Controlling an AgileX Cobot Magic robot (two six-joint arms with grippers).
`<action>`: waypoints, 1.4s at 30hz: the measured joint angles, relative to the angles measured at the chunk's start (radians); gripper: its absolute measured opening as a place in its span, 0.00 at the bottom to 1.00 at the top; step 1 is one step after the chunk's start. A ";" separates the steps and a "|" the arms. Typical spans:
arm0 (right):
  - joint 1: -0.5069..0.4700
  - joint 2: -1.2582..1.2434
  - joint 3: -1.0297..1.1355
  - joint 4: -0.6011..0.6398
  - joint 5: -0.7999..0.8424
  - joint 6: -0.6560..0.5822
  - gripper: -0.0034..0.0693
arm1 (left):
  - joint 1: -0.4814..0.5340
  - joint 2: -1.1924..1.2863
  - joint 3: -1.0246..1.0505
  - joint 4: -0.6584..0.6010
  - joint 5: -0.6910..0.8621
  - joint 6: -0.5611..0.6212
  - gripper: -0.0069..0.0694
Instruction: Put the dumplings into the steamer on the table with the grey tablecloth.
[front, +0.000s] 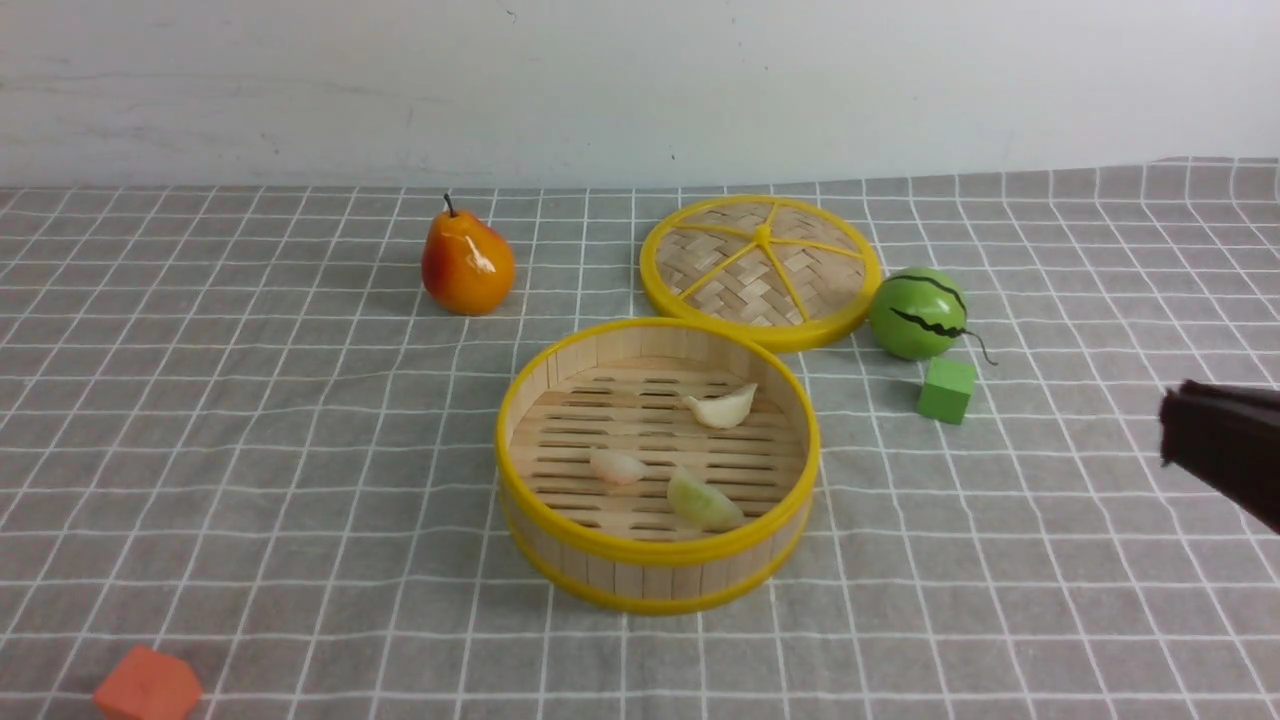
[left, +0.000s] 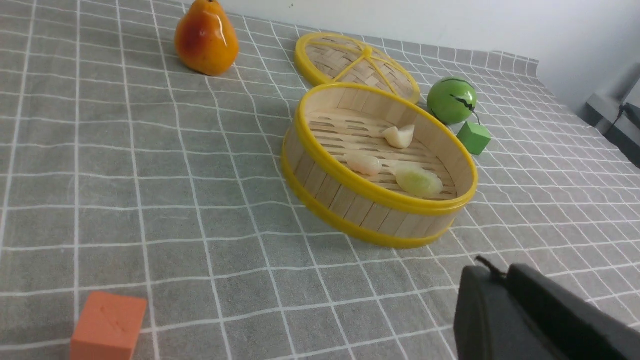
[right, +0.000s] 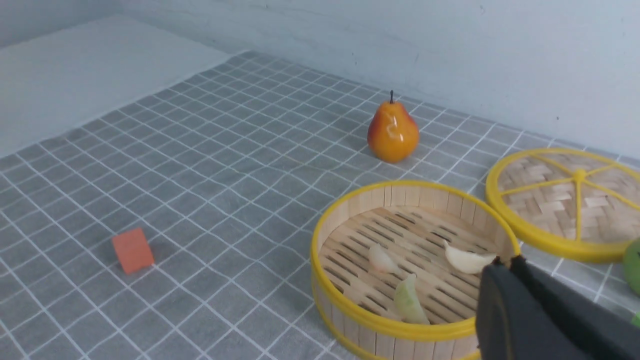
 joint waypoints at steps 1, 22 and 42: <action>0.000 -0.021 0.006 -0.001 -0.002 -0.001 0.02 | 0.000 0.000 0.006 0.000 0.003 0.000 0.15; 0.000 -0.093 0.038 -0.017 -0.001 -0.008 0.03 | 0.000 0.000 0.028 0.000 -0.002 0.000 0.19; -0.669 -0.583 0.675 -0.271 -0.008 0.273 0.02 | 0.000 0.000 0.028 0.000 -0.002 0.000 0.21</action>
